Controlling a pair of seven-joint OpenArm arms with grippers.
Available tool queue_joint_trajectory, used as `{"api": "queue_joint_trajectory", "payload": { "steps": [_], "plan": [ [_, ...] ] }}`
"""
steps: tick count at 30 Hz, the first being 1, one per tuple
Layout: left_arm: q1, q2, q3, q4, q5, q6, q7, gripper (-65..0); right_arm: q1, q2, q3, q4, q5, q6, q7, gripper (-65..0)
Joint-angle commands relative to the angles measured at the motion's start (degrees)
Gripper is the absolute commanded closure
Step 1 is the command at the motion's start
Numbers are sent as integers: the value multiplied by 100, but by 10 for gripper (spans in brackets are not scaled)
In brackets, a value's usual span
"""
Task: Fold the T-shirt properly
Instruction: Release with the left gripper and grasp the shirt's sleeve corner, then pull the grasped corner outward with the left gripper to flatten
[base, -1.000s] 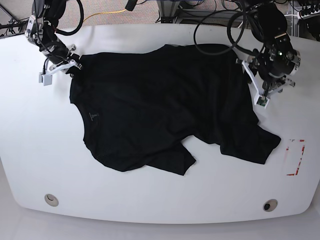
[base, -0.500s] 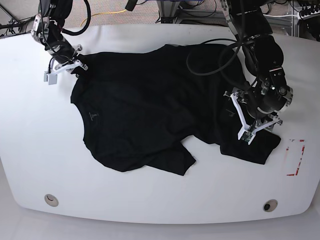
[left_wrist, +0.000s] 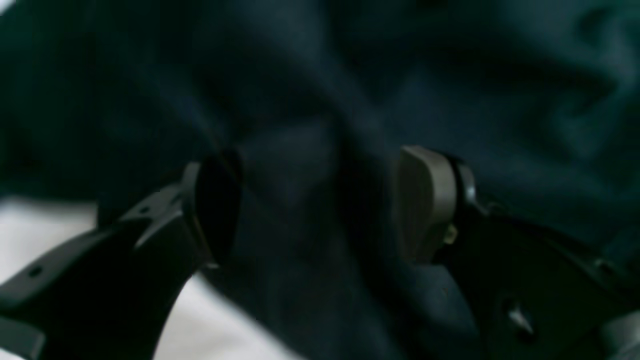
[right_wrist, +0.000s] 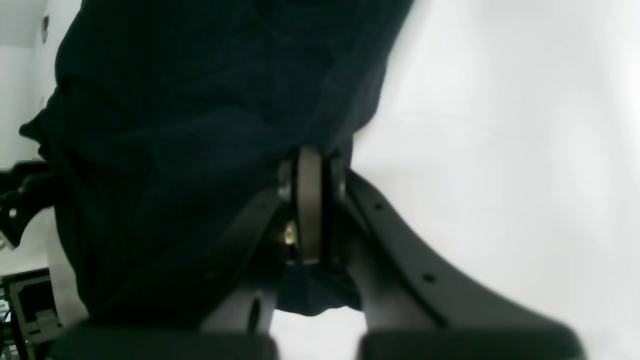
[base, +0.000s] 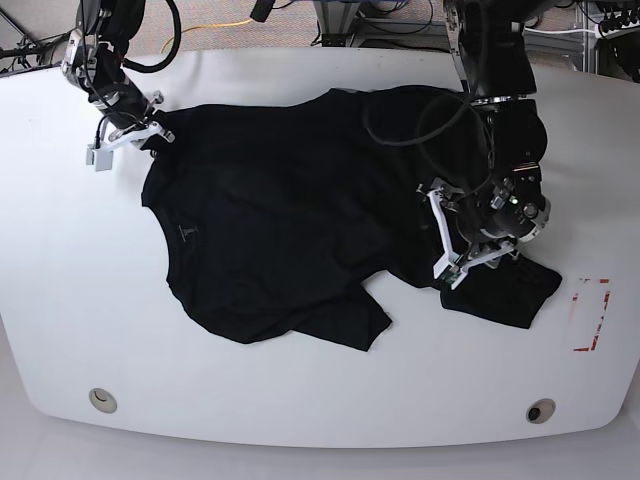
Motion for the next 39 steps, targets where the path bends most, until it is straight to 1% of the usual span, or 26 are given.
{"api": "queue_joint_trajectory", "payload": {
  "steps": [1, 5, 7, 9, 14, 15, 18, 20, 30, 32, 33, 35, 39],
  "plan": [
    [-121, -67, 62, -87, -31, -6, -229, -440, 29, 62, 33, 111, 86, 62, 71, 0],
    [-192, -76, 62, -254, -22, -6, -238, -440, 38, 62, 33, 111, 86, 53, 71, 0],
    [-218, -111, 62, -325, -22, 333, -238, -440, 38, 62, 33, 111, 77, 53, 71, 0],
    [-218, -216, 62, -325, -40, 430, -238, -440, 38, 62, 33, 111, 77, 53, 71, 0],
    [-227, -322, 62, -263, -40, 262, -229, -440, 82, 54, 24, 111, 77, 27, 71, 0],
    [-227, -331, 53, -210, -31, 262, -229, -440, 91, 54, 24, 111, 77, 27, 71, 0],
    [-200, -515, 53, -52, -31, 289, -220, -442, 91, 54, 33, 111, 77, 27, 71, 0],
    [-218, -568, 53, -114, -31, 271, -220, -443, 100, 54, 33, 111, 77, 27, 71, 0],
    [-244, -559, 71, -457, -57, 245, -238, -442, 126, 54, -2, 111, 77, 18, 71, 0],
    [-236, -550, 71, -210, -101, 166, -141, -440, 188, 45, -2, 111, 77, 18, 53, 0],
    [-218, -550, 62, 71, -172, 16, -27, -440, 196, 45, -2, 111, 77, 18, 44, 0],
    [-192, -550, 44, 792, -400, -6, 333, -440, 196, 45, -2, 111, 86, 18, 44, 0],
    [-209, -550, 44, 1231, -462, -6, 667, -440, 196, 45, 6, 102, 77, 18, 44, 0]
  ]
}}
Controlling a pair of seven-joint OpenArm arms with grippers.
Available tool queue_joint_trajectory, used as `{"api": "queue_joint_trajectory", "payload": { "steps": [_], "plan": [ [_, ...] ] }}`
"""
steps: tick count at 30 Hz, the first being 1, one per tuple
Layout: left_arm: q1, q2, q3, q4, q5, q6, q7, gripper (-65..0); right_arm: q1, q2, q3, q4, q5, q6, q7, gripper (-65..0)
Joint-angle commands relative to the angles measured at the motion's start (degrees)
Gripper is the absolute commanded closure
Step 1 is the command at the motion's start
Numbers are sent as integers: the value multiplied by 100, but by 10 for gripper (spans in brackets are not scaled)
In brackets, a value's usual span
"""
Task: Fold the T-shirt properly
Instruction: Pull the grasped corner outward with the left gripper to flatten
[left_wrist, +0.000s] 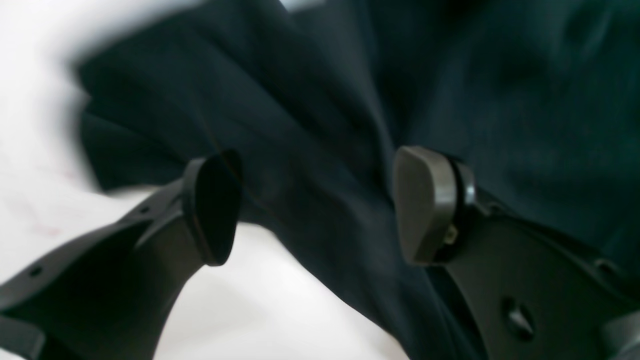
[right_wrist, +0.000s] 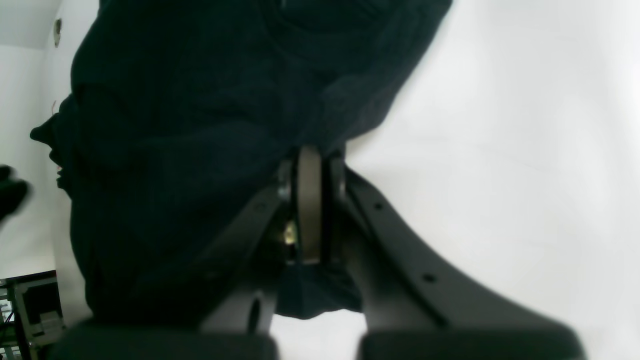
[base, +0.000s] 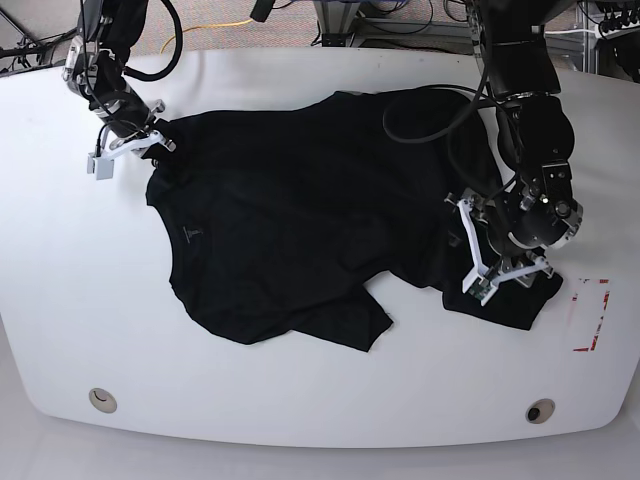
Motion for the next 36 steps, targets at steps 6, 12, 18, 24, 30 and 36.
{"api": "queue_joint_trajectory", "payload": {
  "steps": [6, 12, 18, 24, 30, 36],
  "plan": [
    [-98, -171, -13, -121, 52, -6, 55, -440, 26, 75, 24, 102, 81, 42, 88, 0],
    [-98, -294, -13, -859, 79, -6, -569, -440, 44, 75, 15, 102, 81, 42, 88, 0],
    [-133, -312, -13, -1431, 70, -6, -859, -440, 44, 23, 15, 102, 81, 42, 88, 0],
    [-309, -294, 5, -1888, 79, -6, -973, -440, 26, 5, 15, 93, 81, 42, 88, 0],
    [-414, -294, 14, -2257, 79, -6, -1149, -436, 35, -4, 15, 93, 81, 42, 88, 0],
    [-388, -294, 14, -2257, 87, -6, -1343, -118, 52, -4, 15, 93, 81, 42, 88, 0]
  ]
}}
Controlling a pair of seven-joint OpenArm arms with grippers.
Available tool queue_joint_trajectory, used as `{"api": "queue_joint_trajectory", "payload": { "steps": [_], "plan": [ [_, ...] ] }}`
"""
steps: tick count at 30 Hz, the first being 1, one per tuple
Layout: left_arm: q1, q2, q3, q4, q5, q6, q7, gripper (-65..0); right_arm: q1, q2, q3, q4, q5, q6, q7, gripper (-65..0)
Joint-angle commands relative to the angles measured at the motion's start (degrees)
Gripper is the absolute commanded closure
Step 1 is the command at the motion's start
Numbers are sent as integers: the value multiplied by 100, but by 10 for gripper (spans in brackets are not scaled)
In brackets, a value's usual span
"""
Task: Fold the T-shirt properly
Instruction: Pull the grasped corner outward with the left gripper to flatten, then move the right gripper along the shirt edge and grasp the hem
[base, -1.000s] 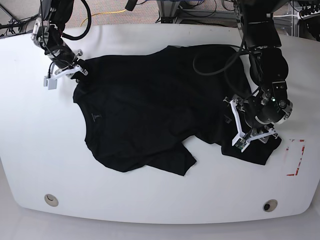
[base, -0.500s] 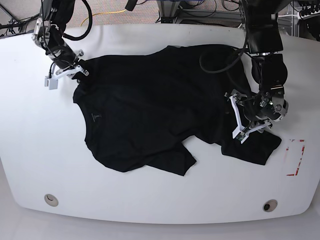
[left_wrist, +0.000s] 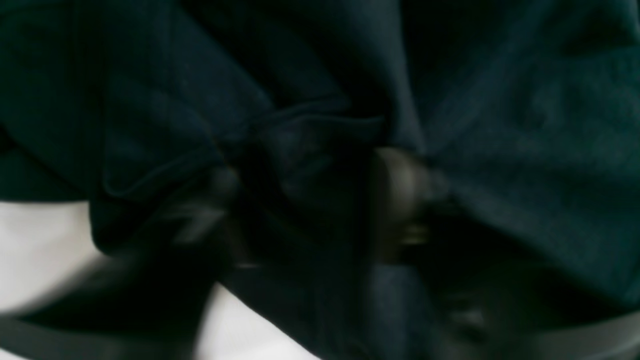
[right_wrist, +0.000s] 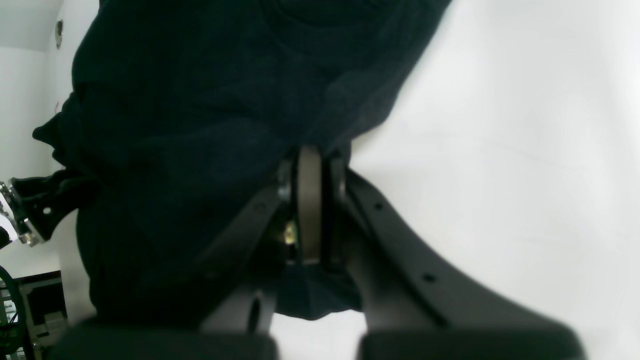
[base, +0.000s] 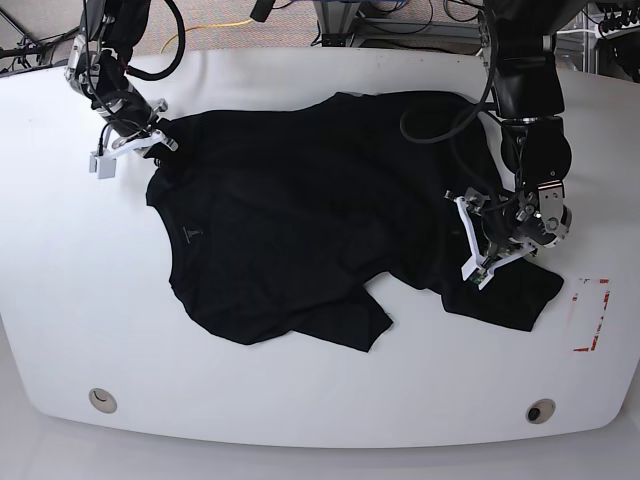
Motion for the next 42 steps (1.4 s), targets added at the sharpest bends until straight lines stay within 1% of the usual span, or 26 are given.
{"api": "queue_joint_trajectory", "payload": {
  "steps": [1, 2, 5, 10, 16, 22, 25, 28, 30, 36, 38, 42],
  "plan": [
    [-119, -32, -2, 110, -48, -6, -195, -60, 46, 64, 22, 96, 81, 44, 88, 0],
    [-119, -32, -2, 119, -48, -6, -213, 0, 46, 64, 22, 96, 81, 44, 88, 0],
    [-110, -32, -19, 330, -57, -6, -204, 0, 46, 64, 22, 87, 81, 36, 88, 0],
    [171, -49, -28, 1147, -57, -6, -151, 0, 46, 64, 22, 87, 81, 36, 88, 0],
    [435, -67, -116, 2255, -66, -6, 473, 0, 116, 64, 13, 87, 81, 36, 88, 0],
    [936, -76, -951, 3248, -83, -6, 1106, 0, 134, 64, 13, 87, 81, 36, 88, 0],
    [1349, -93, -1487, 3565, -92, -6, 1264, 0, 134, 64, 13, 87, 81, 36, 88, 0],
    [1727, -199, -2050, 3697, -92, -6, 1378, 0, 134, 64, 13, 87, 81, 36, 88, 0],
    [1930, -243, -2472, 3688, -83, -6, 1387, 0, 134, 64, 13, 78, 81, 36, 88, 0],
    [2659, -252, -3404, 3670, -57, -6, 1370, 0, 134, 73, 4, 69, 73, 36, 88, 0],
    [2782, -260, -3580, 3618, -48, -6, 1370, 0, 134, 73, 4, 34, 73, 36, 88, 0],
    [3090, -445, -3703, 3582, -83, -6, 1370, 0, 186, 73, -40, 16, 73, 36, 79, 0]
  ]
}}
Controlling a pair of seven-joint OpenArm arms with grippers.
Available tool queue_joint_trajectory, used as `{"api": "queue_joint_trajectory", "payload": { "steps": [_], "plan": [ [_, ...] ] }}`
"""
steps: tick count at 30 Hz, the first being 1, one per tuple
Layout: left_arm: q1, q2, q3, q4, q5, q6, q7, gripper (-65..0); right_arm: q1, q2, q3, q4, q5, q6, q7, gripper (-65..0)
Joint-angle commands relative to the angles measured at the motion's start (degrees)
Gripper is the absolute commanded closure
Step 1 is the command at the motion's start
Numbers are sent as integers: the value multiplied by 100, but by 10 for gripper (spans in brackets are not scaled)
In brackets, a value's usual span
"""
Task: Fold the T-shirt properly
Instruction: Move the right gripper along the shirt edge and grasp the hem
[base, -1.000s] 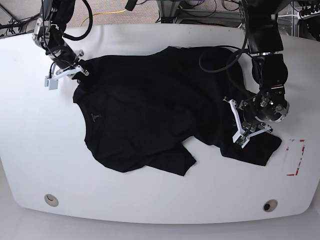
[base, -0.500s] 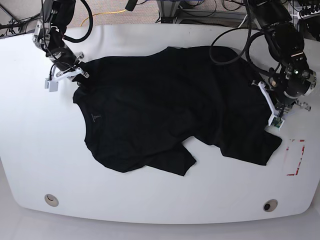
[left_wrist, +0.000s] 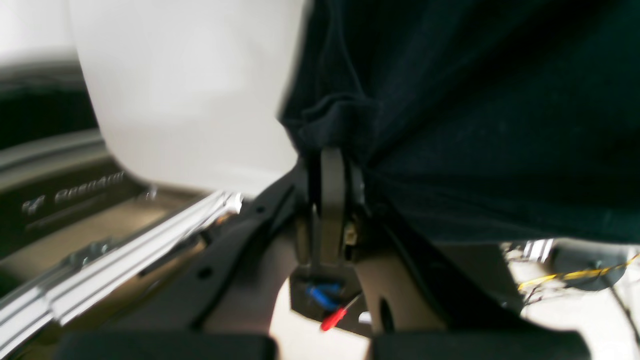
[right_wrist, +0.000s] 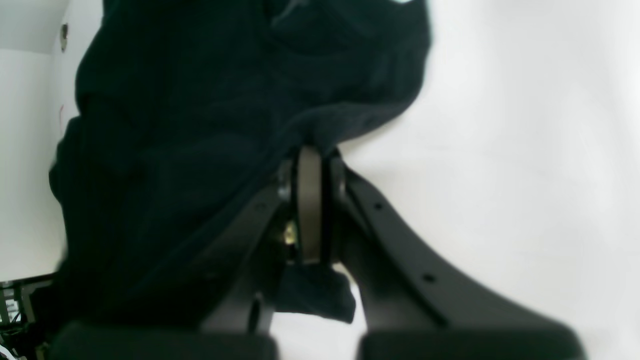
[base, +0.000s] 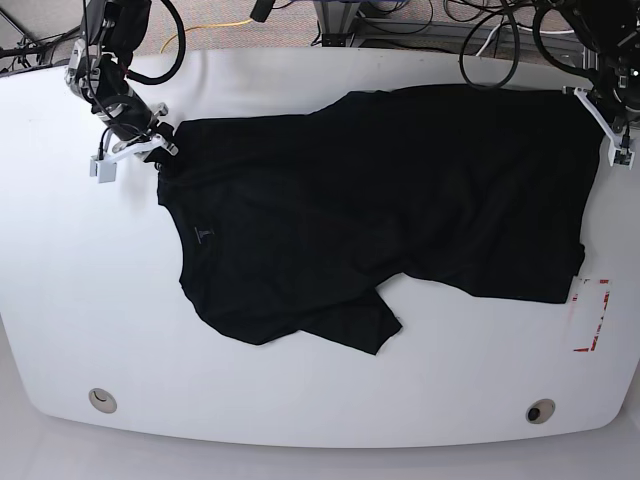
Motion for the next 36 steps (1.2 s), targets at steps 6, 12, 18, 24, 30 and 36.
{"api": "queue_joint_trajectory", "payload": {
  "steps": [6, 12, 18, 24, 30, 36],
  "plan": [
    [225, -202, -17, 96, -24, -3, -84, -119, 82, 104, -225, 73, 75, 58, 86, 0],
    [155, -194, 53, 96, -24, -3, -75, -392, 90, 95, -269, 100, 128, 58, 86, -57],
    [-74, -220, 35, 123, -33, -3, -49, -390, 187, 104, -260, 214, 128, 93, 86, -238],
    [-540, -220, -105, 96, 11, -3, -57, -390, 521, 112, -233, 231, 31, 66, 95, -425],
    [-997, -202, -79, 87, 20, -3, -66, -390, 1181, 95, -277, 29, -505, 101, 86, -474],
    [-1243, -211, -70, 79, 20, -3, -57, -390, 2060, 227, -568, -850, -892, 110, 86, -474]
  ]
}}
